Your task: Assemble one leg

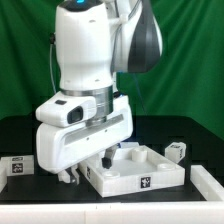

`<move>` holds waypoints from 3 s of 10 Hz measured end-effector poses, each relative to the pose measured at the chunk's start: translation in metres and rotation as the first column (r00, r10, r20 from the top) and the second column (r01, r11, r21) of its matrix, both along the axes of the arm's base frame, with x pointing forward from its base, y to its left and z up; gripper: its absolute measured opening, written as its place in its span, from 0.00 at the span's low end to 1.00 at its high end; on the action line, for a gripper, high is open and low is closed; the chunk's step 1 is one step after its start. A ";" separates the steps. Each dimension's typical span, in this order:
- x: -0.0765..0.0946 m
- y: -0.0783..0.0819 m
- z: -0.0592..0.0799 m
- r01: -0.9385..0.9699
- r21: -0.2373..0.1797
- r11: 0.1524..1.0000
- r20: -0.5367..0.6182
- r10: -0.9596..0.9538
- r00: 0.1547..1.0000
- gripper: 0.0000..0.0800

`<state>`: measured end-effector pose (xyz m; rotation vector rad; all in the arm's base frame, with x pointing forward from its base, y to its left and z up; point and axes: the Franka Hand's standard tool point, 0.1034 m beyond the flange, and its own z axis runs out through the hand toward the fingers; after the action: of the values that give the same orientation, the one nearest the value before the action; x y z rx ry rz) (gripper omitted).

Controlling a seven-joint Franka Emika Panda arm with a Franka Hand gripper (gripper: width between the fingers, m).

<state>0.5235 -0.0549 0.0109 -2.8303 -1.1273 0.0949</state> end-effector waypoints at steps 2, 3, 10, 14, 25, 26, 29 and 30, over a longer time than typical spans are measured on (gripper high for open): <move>-0.002 0.001 -0.004 0.029 -0.002 1.000 0.003 -0.029 1.000 0.81; -0.003 0.001 -0.004 0.028 -0.002 1.000 0.002 -0.028 1.000 0.81; -0.003 0.000 -0.004 0.029 -0.003 1.000 0.002 -0.029 1.000 0.07; 0.011 0.003 0.003 0.282 -0.023 0.959 -0.002 -0.282 0.960 0.07; 0.062 0.025 0.000 0.720 -0.037 0.692 -0.045 -0.721 0.691 0.07; 0.065 0.023 -0.003 0.726 -0.013 0.687 -0.008 -0.726 0.687 0.07; 0.065 0.024 -0.003 0.726 -0.013 0.688 -0.007 -0.726 0.688 0.07; 0.065 0.024 -0.003 0.726 -0.013 0.687 -0.007 -0.726 0.687 0.07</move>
Offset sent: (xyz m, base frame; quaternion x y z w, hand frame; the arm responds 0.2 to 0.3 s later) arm 0.0000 0.0000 0.0000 0.0000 0.0000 0.0000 1.0000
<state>0.5883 -0.0310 0.0079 -3.0332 0.0848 0.0521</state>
